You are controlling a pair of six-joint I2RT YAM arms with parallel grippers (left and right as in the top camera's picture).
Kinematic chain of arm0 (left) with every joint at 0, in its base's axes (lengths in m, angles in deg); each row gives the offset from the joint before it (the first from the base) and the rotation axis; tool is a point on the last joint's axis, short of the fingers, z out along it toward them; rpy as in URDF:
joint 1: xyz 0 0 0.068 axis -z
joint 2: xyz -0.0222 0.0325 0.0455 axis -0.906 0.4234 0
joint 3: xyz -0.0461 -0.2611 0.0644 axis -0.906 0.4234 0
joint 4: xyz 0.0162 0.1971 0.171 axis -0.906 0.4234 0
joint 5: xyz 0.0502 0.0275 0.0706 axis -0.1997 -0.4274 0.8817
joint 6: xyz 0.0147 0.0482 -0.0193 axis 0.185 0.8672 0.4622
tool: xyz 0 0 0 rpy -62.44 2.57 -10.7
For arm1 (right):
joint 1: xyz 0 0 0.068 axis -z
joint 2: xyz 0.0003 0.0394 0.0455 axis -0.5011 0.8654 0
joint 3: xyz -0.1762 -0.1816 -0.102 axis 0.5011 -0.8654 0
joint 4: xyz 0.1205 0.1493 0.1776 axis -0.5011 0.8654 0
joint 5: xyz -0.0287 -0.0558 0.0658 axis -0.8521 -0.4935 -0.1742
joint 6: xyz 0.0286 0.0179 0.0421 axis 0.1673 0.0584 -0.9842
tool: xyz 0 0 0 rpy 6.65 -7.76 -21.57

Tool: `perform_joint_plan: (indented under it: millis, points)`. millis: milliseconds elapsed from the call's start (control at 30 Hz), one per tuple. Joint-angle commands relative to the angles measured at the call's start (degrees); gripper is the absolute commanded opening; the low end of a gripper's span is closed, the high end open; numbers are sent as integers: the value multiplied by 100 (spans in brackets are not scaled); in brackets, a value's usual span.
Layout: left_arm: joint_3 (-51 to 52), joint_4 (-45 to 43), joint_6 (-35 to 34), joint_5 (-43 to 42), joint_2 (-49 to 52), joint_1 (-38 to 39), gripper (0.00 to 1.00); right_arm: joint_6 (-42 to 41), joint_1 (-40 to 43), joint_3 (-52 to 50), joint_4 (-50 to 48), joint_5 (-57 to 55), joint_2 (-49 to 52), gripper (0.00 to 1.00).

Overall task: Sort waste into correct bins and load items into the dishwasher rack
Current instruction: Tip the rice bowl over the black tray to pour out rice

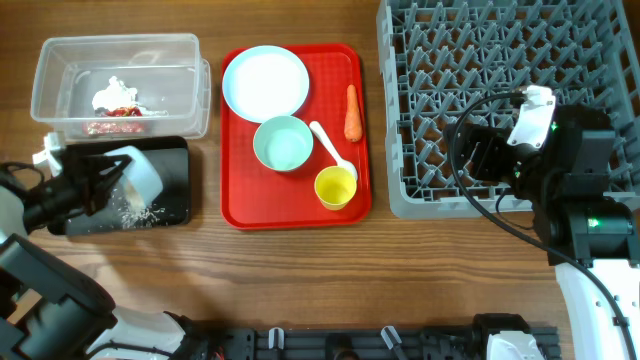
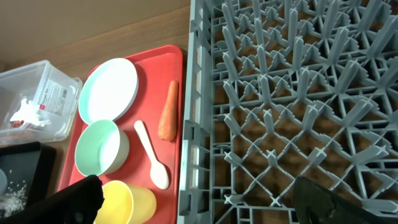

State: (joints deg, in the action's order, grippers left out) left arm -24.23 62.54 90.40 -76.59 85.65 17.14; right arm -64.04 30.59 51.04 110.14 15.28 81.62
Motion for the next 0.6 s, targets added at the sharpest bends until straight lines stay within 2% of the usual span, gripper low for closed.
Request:
perform_joint_plan:
  millis: [0, 333, 567]
  points:
    - [-98, -15, 92, -697, 26, -188, 4, -94, -22, 111, -33, 92, 15, 100]
    - [-98, -81, -33, -1773, 26, -236, 4, -92, -22, 111, -31, 92, 15, 100]
    - [-98, -63, -236, -2109, 26, -258, 4, -92, -22, 111, -28, 92, 15, 100]
